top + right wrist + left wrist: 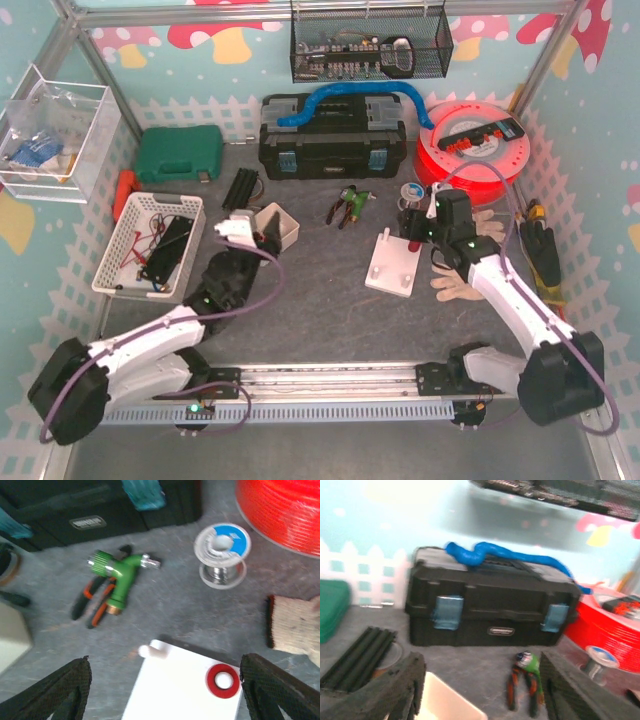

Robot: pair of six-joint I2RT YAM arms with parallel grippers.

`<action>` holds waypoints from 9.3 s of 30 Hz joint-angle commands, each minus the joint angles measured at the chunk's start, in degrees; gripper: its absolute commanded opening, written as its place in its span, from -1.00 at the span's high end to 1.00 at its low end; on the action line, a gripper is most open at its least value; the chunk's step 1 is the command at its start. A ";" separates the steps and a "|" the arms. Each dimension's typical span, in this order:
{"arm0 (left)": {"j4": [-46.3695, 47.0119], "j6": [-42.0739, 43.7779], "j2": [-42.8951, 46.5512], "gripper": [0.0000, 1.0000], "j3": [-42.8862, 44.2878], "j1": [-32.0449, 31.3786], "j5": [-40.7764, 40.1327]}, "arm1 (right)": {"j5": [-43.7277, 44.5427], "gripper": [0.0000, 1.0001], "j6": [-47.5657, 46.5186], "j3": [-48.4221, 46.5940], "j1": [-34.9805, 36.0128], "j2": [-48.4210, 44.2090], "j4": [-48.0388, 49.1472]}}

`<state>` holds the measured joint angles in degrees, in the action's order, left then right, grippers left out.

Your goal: Install the large spring

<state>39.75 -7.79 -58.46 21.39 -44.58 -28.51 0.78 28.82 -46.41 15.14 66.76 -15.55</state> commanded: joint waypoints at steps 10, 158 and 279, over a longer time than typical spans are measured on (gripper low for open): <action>-43.43 -24.90 -2.78 0.17 16.67 17.32 13.87 | -8.32 -0.89 1.57 11.26 2.83 -7.56 15.32; 11.66 20.94 -6.89 0.71 -4.35 -1.17 29.88 | -17.32 -0.71 -2.26 6.25 15.14 -9.55 5.51; 15.32 19.98 -12.36 -0.98 -5.17 -10.86 7.64 | 4.10 1.00 -8.69 -18.19 7.89 22.06 -9.94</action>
<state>55.48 11.31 -70.87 16.08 -55.57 -20.64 5.78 20.58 -63.16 23.29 88.75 -24.88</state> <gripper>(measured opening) 0.990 0.277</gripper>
